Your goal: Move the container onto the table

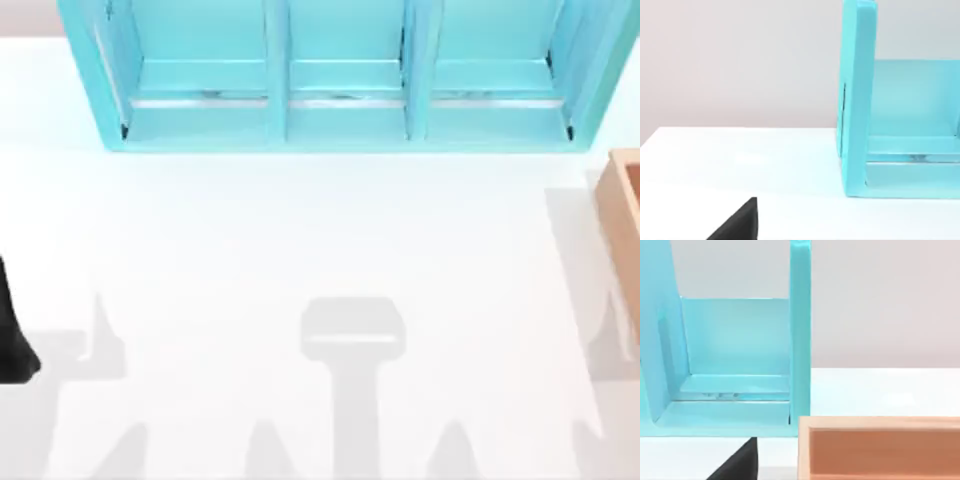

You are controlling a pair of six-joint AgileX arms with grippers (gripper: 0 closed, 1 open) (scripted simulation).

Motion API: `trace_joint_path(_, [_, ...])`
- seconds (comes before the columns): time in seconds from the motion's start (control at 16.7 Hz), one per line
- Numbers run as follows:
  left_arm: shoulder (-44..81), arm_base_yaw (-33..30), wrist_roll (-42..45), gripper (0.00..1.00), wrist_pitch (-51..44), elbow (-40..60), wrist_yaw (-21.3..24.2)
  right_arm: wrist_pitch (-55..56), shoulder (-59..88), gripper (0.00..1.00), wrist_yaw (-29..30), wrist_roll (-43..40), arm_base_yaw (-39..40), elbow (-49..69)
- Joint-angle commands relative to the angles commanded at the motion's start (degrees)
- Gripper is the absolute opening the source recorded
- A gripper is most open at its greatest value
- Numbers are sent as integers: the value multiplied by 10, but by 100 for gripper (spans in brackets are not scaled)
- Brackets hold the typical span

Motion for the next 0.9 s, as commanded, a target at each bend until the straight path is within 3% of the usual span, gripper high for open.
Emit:
trace_joint_path(0.42, [0,0,0,100,0,0,0,-90,93,100,1,-43,-44,91])
trace_joint_path(0.9, [0,0,0,100,0,0,0,-466,502,100,-1,-182,-185,405])
